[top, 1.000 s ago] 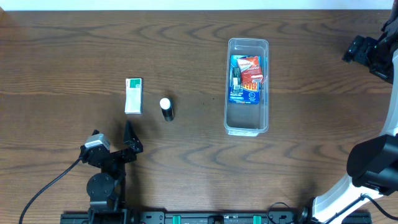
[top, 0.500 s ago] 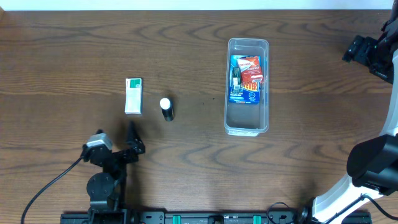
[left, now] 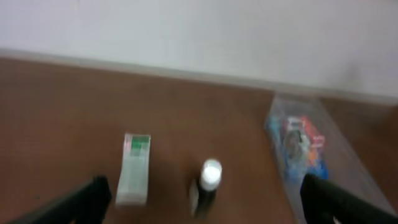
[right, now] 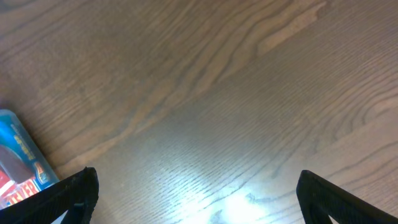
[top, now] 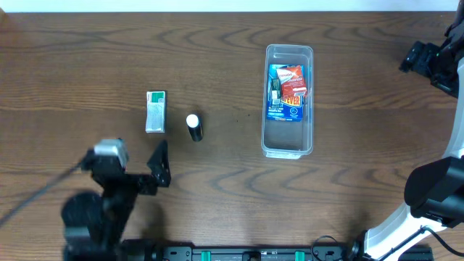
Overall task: Pack container
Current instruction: 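Reach the left gripper toward the white-green medicine box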
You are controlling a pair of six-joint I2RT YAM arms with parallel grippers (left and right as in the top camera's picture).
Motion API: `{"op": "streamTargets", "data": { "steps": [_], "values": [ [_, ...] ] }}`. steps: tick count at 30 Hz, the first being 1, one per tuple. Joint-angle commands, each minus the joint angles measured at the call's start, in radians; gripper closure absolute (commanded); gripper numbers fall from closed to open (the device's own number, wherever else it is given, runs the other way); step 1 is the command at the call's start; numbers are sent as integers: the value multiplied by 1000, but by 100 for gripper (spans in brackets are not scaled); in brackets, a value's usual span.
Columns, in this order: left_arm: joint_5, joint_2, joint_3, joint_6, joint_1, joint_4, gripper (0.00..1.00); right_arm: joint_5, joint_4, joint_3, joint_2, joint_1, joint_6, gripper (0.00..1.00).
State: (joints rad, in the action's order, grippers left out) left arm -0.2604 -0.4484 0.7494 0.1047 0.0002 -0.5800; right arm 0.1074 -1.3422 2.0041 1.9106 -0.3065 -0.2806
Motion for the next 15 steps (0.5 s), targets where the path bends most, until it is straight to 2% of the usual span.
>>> {"op": "streamTargets", "data": {
  "steps": [1, 5, 8, 12, 15],
  "values": [
    [-16, -257, 225, -116, 6, -171, 2, 5, -1, -4, 2, -2, 5, 1],
    [-18, -496, 465, -105, 6, -358, 2, 5, -1, -4, 2, -2, 5, 1],
    [-5, -618, 565, -117, 6, -409, 2, 5, -1, -4, 2, -2, 5, 1],
    [122, -783, 703, -29, 6, -509, 2, 5, -1, -4, 2, -2, 5, 1],
    [199, -938, 823, -17, 6, -608, 2, 5, -1, -4, 2, -2, 5, 1]
  ]
}}
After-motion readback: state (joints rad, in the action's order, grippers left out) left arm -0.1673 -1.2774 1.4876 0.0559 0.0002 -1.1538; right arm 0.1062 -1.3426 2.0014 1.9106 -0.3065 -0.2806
